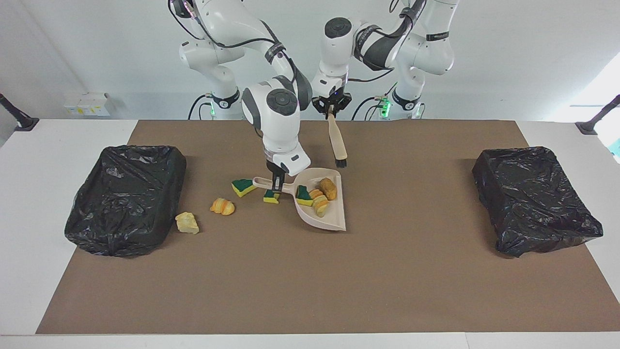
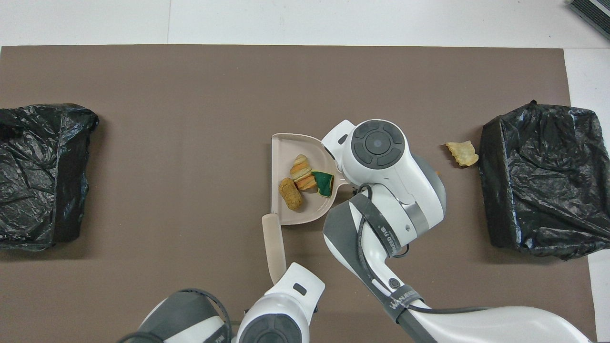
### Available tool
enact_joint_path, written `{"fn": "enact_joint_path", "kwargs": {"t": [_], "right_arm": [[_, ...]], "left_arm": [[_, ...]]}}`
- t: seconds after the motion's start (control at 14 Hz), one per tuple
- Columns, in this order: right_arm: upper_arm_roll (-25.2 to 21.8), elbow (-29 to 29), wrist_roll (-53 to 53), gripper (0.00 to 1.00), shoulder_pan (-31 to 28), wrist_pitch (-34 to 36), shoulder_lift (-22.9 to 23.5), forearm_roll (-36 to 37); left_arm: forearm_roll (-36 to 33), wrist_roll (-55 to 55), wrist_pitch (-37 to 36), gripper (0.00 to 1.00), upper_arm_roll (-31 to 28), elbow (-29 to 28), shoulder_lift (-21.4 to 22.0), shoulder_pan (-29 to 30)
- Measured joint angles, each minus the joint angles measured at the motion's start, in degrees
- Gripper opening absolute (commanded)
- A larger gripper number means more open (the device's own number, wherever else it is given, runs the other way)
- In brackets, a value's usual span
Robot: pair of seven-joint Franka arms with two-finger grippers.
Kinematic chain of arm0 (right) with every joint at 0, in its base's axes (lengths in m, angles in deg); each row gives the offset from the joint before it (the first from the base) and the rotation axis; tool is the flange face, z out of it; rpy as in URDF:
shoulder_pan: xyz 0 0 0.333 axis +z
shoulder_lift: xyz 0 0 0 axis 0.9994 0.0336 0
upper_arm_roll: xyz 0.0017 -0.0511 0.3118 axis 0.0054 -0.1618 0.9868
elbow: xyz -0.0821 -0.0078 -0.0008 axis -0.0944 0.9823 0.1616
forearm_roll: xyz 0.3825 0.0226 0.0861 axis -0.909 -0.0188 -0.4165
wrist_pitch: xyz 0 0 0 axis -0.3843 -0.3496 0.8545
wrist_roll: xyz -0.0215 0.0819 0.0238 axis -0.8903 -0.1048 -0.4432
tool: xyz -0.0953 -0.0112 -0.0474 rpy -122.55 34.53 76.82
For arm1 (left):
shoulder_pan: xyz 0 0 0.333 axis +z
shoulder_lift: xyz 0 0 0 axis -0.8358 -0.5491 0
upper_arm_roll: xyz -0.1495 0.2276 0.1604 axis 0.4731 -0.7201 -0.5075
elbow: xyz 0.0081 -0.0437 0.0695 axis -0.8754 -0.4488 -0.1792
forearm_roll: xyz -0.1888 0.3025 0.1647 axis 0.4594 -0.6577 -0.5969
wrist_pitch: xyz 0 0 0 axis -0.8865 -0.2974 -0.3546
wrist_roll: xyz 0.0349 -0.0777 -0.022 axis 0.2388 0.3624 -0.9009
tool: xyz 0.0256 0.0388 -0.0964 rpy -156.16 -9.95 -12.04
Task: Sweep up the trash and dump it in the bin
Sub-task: 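Carry the loaded dustpan with the right gripper toward the nearer black bin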
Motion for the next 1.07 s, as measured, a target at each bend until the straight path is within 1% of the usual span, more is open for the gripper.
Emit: {"fn": "enact_joint_path", "kwargs": {"t": [0.14,0.29,0.57,0.71,0.93,1.07], "right_arm": [[-0.04,0.48,-4.25,0.00,-2.07,1.99,-0.73,0.00],[-0.09,2.13,-9.58,0.00,-4.75,5.27,-1.34,0.00],[-0.19,4.95,-21.14,0.00,-11.09,10.68,-2.48,-0.09],[-0.21,6.50,-26.47,0.00,-14.16,13.55,-2.94,-0.11],[-0.62,7.60,-33.53,0.00,-17.77,15.43,-5.33,-0.06],[-0.84,7.67,-35.79,0.00,-20.87,16.09,-7.23,-0.03]], "left_arm": [[0.22,-1.91,0.58,0.00,0.21,-1.52,0.96,-2.30],[1.36,-2.11,2.81,0.00,0.26,-3.65,1.35,-3.94],[6.10,-2.11,7.39,0.00,0.27,-7.17,1.29,-7.00],[6.48,-2.10,10.40,0.00,0.27,-9.09,0.93,-8.27],[6.54,-1.90,12.67,0.00,0.21,-9.87,-0.42,-8.85],[6.54,-1.39,12.93,0.00,0.04,-9.97,-0.86,-8.85]]}}
